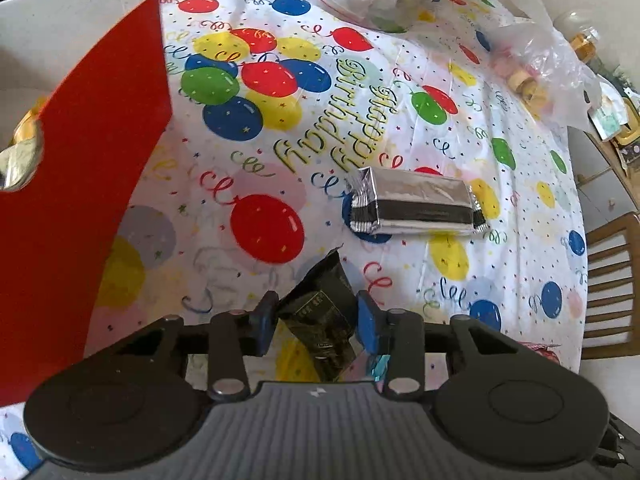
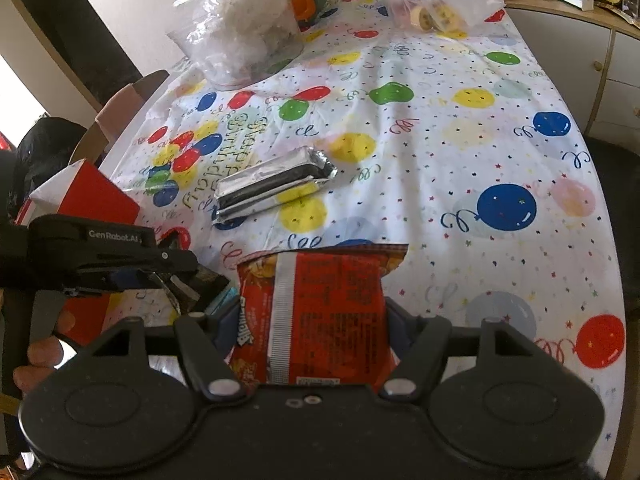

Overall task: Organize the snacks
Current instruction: 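Carry the red packet and dark wrapper over the box with both grippers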

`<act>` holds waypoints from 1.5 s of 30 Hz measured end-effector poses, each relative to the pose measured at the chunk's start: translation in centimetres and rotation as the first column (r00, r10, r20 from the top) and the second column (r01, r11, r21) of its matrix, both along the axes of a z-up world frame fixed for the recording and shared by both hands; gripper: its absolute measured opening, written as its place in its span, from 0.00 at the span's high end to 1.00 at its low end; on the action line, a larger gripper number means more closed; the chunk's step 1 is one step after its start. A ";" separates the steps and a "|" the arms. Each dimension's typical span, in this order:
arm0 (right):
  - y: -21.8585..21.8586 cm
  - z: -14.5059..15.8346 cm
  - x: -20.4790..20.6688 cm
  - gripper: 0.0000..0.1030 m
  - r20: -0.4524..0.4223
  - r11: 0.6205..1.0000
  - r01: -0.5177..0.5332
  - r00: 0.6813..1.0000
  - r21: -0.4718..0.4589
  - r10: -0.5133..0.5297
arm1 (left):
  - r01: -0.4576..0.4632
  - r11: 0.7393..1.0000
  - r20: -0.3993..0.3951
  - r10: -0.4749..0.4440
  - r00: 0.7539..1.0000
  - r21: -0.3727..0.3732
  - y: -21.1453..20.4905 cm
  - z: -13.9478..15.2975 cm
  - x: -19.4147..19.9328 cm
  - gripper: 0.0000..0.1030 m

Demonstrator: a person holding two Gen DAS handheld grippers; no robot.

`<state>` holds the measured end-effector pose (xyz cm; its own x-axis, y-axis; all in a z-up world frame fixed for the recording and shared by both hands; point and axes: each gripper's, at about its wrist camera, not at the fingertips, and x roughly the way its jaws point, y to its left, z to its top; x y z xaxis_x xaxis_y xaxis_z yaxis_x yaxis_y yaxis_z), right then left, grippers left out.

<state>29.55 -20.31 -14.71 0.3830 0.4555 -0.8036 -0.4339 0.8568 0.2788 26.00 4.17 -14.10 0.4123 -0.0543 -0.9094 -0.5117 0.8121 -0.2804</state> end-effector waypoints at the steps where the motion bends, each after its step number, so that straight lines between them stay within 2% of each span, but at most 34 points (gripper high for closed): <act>1: 0.0 0.2 -0.3 0.32 -0.001 1.000 -0.002 1.000 -0.001 0.002 | 0.006 1.000 0.001 -0.006 1.000 -0.002 0.0 0.1 -0.3 0.61; 9: 0.8 1.8 -3.0 0.32 0.016 1.000 -0.019 1.000 -0.018 0.019 | 0.054 0.998 0.025 -0.053 0.998 -0.022 -0.2 1.7 -3.1 0.61; 23: 3.7 7.2 -8.8 0.32 0.109 0.998 -0.032 0.993 -0.052 0.037 | 0.188 0.982 0.122 -0.190 0.974 0.028 1.3 8.2 -8.4 0.61; 33: 9.0 10.5 -12.1 0.32 0.182 0.997 -0.055 0.981 -0.053 0.064 | 0.201 0.978 0.188 -0.209 0.960 0.060 6.9 12.6 -12.5 0.61; 45: 18.7 12.9 -14.1 0.32 0.240 0.993 -0.105 0.964 -0.054 0.115 | 0.178 0.974 0.220 -0.206 0.954 0.139 16.0 15.6 -15.6 0.61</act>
